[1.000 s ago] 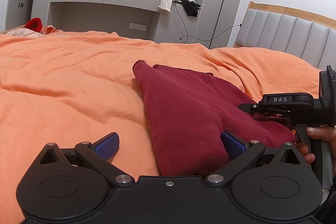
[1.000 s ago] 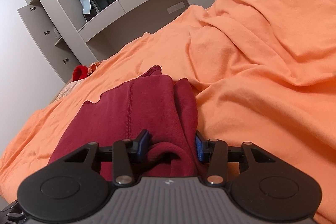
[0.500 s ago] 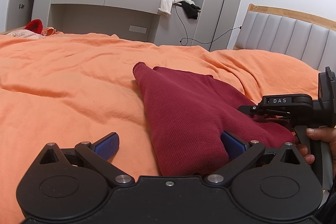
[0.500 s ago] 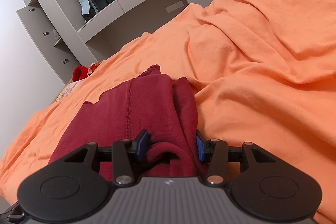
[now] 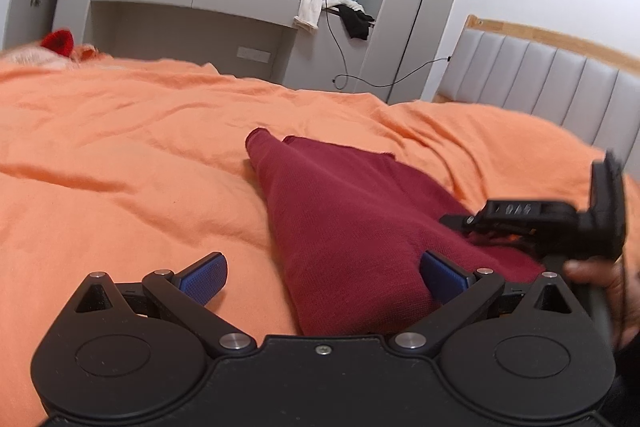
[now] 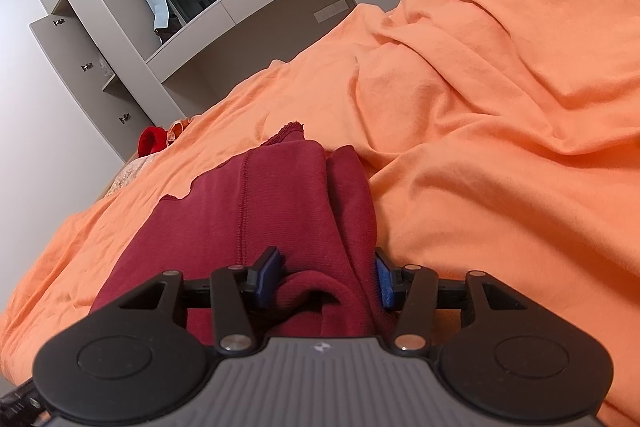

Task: Fold small clothes
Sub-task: 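Grasp the sweater's other end with the left tool while the right tool holds its edge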

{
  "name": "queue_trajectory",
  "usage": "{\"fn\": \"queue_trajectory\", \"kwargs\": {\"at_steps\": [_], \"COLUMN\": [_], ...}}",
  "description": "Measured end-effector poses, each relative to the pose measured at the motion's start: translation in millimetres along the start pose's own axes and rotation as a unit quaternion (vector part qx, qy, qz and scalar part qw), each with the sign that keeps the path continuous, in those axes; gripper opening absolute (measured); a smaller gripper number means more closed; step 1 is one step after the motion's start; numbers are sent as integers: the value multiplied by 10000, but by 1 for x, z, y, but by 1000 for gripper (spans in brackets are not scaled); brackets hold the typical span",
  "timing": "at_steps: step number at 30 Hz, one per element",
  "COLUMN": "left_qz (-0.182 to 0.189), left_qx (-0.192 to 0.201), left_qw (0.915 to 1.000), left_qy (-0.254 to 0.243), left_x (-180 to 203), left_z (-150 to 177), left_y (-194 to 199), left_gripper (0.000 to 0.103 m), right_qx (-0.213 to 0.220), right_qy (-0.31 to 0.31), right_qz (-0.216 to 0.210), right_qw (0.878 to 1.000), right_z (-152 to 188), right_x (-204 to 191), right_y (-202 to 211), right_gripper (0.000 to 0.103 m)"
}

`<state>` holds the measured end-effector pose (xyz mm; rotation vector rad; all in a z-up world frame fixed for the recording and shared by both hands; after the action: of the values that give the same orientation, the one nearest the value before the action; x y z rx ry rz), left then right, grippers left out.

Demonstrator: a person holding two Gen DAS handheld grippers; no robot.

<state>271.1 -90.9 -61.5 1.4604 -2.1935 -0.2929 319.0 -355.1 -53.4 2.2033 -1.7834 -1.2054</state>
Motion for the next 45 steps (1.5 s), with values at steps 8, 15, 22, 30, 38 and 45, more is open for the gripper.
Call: {"fn": "queue_trajectory", "kwargs": {"at_steps": [8,15,22,30,38,45], "left_qz": [595,1159,1903,1727,1792,1403], "left_qx": [-161,-1340,-1160,-1020,-1204,-1342], "left_qw": [9918,9723,9439,9421,9331,9464], "left_qy": [1119,1525,2435,2686,2876,2581], "left_x": [-23,-30,-54,-63,-64,-50], "left_z": [-35,-44,-31,-27,-21,-26], "left_y": [-12,-73,-90,-76,-82,-89], "left_gripper": [102,102,102,88,60,33], "right_qx": [-32,-33,20,79,97,113], "right_qy": [-24,-147,-308,-276,-257,-68], "right_qz": [18,-116,-294,-280,-264,-137], "right_qw": [10000,9998,9991,9992,9993,9998], "right_z": [-1,0,1,3,3,2], "right_x": [0,5,10,9,8,-1], "right_y": [-2,-3,-1,-2,-2,-2], "right_gripper": [55,57,58,59,60,50]}}
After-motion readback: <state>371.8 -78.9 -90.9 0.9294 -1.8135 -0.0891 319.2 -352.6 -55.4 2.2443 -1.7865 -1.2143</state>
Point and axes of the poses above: each gripper's, at about its wrist camera, not at the fingertips, and y roughly against the way its jaws point, x to its right, z to its underside, the point moved 6 cm from there along -y, roughly the way its jaws point, and after that the axes turned 3 degrees about -z, right-handed, at the moved point
